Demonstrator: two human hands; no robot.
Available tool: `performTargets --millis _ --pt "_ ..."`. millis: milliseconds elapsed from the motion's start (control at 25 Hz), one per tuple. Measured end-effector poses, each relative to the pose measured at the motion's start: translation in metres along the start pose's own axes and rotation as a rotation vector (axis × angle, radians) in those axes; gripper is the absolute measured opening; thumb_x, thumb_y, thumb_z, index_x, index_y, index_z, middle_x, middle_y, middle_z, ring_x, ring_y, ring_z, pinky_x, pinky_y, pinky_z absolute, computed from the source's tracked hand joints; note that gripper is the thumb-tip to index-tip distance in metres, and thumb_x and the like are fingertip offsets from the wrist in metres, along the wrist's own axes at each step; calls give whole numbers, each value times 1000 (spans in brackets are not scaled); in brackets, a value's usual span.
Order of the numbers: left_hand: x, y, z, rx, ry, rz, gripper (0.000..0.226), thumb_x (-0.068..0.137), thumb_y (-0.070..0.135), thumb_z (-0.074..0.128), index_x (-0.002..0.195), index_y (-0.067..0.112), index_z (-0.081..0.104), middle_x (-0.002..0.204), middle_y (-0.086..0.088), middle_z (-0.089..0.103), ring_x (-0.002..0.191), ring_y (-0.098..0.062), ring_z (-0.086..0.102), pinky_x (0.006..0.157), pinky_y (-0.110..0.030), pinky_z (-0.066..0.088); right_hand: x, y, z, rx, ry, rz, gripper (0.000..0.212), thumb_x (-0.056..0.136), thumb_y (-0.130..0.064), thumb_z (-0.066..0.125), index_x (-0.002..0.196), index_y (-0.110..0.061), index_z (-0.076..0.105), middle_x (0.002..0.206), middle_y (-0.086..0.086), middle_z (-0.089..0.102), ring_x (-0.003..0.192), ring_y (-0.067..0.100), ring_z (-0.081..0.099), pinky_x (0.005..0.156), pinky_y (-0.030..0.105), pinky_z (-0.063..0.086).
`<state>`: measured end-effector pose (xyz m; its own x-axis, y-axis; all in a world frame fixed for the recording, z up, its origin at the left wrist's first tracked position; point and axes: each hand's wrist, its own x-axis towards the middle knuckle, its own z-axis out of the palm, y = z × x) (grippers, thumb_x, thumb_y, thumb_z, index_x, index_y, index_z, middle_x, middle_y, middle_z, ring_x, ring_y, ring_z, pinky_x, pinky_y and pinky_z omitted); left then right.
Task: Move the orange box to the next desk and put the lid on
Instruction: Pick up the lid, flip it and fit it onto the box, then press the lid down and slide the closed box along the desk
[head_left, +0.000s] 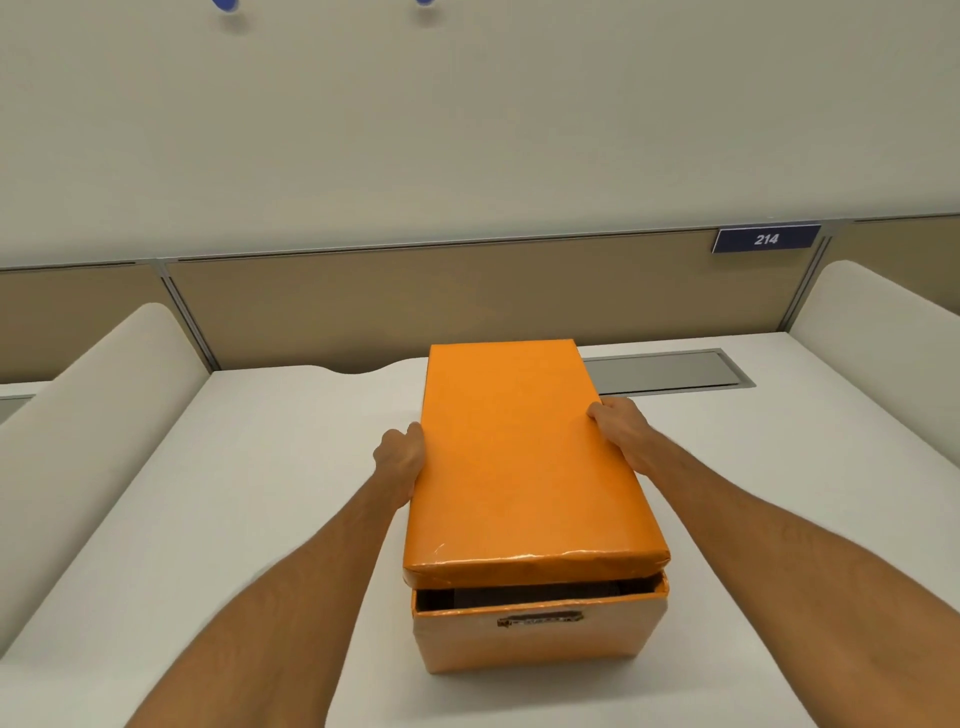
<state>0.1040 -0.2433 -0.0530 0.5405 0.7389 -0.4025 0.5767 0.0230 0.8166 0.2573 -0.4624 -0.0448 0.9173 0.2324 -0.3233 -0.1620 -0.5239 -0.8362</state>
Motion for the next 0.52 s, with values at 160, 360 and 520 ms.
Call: performTargets --millis 160,360,520 --pt "-8 -6 1 30 40 38 51 102 41 32 131 3 49 131 -18 56 116 -35 57 98 -48 45 -14 3 -1 -57 20 -1 30 97 -22 39 108 0 57 100 16 57 87 28 52 74 37 45" --pt "-23 -10 3 65 72 67 56 101 46 32 132 3 49 132 -18 56 117 -36 57 99 -48 45 -26 8 -4 -154 67 -15 19 99 -21 38 103 -6 49 102 14 53 88 26 50 71 34 39" --pt "-35 -17 -2 190 0 130 56 100 48 33 136 6 43 137 -17 52 119 -35 55 98 -47 46 -42 16 -6 -178 36 -50 41 100 -25 41 135 -4 41 130 17 53 113 33 56 83 39 45"
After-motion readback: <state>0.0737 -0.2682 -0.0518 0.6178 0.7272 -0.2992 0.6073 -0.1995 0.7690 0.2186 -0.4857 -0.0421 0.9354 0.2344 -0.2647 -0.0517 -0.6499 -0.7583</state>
